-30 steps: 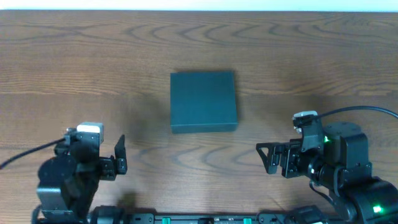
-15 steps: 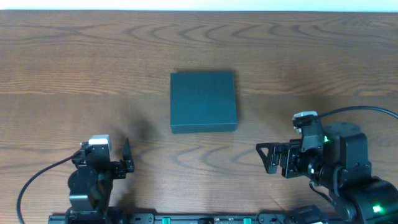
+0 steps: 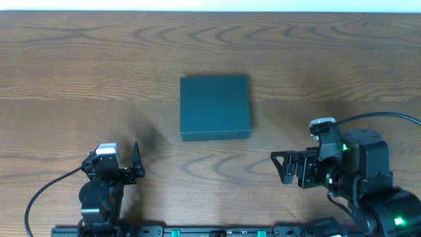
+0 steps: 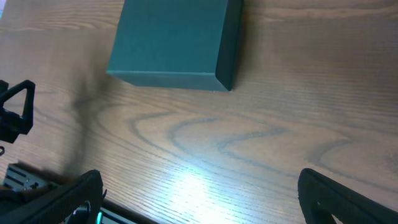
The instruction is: Pack container
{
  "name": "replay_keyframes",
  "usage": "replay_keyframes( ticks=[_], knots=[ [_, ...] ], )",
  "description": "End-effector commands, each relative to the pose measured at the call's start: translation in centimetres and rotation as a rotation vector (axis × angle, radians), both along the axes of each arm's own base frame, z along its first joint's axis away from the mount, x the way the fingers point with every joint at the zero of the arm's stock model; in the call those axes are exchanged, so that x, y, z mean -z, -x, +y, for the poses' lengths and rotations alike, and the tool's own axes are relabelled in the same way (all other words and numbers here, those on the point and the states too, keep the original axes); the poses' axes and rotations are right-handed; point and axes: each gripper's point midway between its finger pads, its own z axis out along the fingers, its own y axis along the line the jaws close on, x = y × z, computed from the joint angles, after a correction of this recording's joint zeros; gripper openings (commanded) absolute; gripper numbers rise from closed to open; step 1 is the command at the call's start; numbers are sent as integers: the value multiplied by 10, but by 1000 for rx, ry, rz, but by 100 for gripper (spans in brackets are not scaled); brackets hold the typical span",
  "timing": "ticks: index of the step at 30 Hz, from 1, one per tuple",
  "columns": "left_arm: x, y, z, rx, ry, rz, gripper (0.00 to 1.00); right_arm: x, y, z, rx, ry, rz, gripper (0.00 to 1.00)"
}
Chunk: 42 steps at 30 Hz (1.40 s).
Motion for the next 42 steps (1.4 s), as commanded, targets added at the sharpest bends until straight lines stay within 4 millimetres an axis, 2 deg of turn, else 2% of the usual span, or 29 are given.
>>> replay_keyframes(
  ticks=[1, 25, 26, 30, 33, 36, 42],
  knots=[
    [9, 0, 4, -21, 3, 15, 95, 0, 1, 1, 1, -3, 4, 99],
    [9, 0, 4, -21, 2, 15, 95, 0, 1, 1, 0, -2, 1, 99],
    [9, 0, 4, -21, 2, 15, 95, 0, 2, -1, -9, 17, -15, 99],
    [9, 0, 4, -21, 2, 15, 95, -7, -3, -33, 10, 222, -186, 99],
    [9, 0, 4, -21, 2, 15, 95, -6, -1, -46, 35, 280, -291, 99],
    [9, 0, 4, -21, 2, 15, 95, 11, 4, -51, 39, 304, -401, 99],
    [9, 0, 4, -21, 2, 15, 95, 75, 6, -51, 46, 285, -465, 99]
  ],
)
